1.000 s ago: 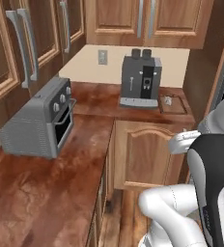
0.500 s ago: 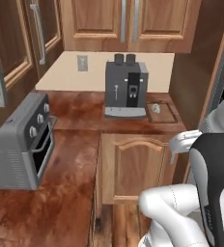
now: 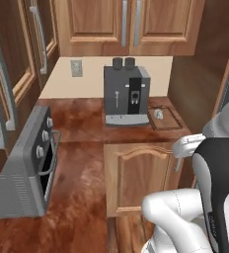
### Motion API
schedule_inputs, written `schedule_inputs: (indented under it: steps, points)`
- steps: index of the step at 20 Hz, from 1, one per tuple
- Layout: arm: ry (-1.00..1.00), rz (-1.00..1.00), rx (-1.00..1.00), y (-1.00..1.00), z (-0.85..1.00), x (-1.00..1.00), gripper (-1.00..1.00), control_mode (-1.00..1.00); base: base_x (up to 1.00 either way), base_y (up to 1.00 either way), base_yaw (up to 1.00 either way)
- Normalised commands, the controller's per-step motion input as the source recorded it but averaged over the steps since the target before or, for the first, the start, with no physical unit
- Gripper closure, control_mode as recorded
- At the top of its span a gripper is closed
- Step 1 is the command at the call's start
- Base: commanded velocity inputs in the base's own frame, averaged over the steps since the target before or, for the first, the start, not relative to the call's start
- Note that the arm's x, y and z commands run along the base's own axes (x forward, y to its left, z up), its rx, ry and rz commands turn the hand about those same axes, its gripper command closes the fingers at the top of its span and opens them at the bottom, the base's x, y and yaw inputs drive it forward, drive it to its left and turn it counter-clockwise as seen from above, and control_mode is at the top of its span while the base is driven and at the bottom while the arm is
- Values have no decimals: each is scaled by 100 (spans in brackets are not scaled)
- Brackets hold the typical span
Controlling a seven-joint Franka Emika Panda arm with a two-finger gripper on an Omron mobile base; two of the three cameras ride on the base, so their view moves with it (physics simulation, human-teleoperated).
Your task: Retrieve a lemon from the fridge and place it on the cutting board with the fish.
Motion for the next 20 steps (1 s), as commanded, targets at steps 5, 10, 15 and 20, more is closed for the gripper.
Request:
schedule_inputs:
  steps: [5, 10, 15, 20]
  points:
    - [0, 0, 0, 0, 0, 0, 100, 100, 46, 2, -26]
    - [0, 0, 0, 0, 0, 0, 100, 100, 46, 0, -31]
    - [0, 0, 0, 0, 0, 0, 100, 100, 43, 4, -36]
    - [0, 0, 0, 0, 0, 0, 100, 100, 43, 19, -37]
